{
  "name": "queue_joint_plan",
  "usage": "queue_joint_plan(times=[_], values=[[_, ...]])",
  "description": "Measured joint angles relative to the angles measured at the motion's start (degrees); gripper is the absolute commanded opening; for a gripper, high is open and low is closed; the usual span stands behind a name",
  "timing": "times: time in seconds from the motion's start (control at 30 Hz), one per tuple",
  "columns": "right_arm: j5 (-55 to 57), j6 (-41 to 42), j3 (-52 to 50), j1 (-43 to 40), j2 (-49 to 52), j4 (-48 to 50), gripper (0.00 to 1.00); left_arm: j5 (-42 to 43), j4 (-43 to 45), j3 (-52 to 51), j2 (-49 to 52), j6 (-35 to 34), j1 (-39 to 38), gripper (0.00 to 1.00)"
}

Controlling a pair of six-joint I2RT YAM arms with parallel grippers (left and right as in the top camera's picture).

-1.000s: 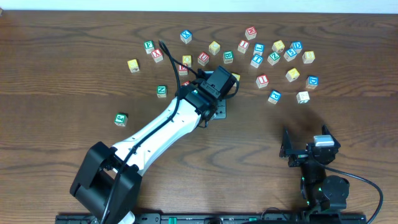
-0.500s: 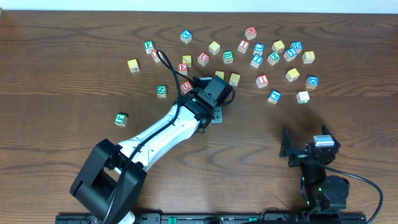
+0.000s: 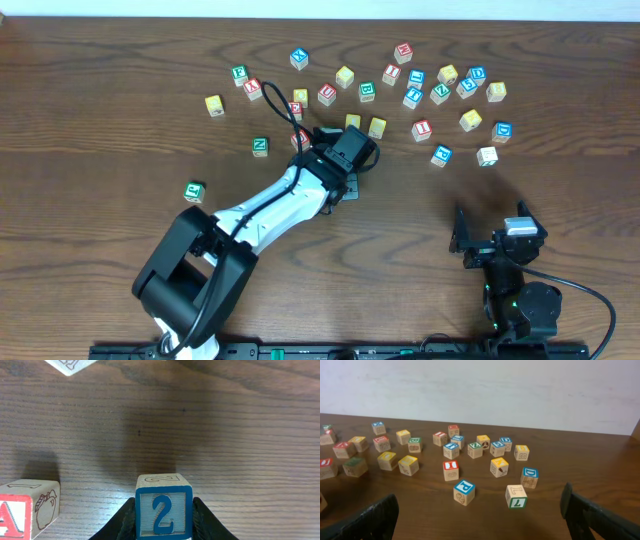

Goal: Spell out AI2
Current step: 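Carry the blue 2 block toward the red A block, then lower the blue 2 block to the right of the A block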

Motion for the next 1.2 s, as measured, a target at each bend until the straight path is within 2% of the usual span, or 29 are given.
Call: queue_joint_plan(times=[1.2], values=[[0.00, 0.00, 0.00, 0.00, 0.00, 0.00, 0.99, -1.01, 0.04, -1.55, 0.85, 0.00, 0.00, 0.07]])
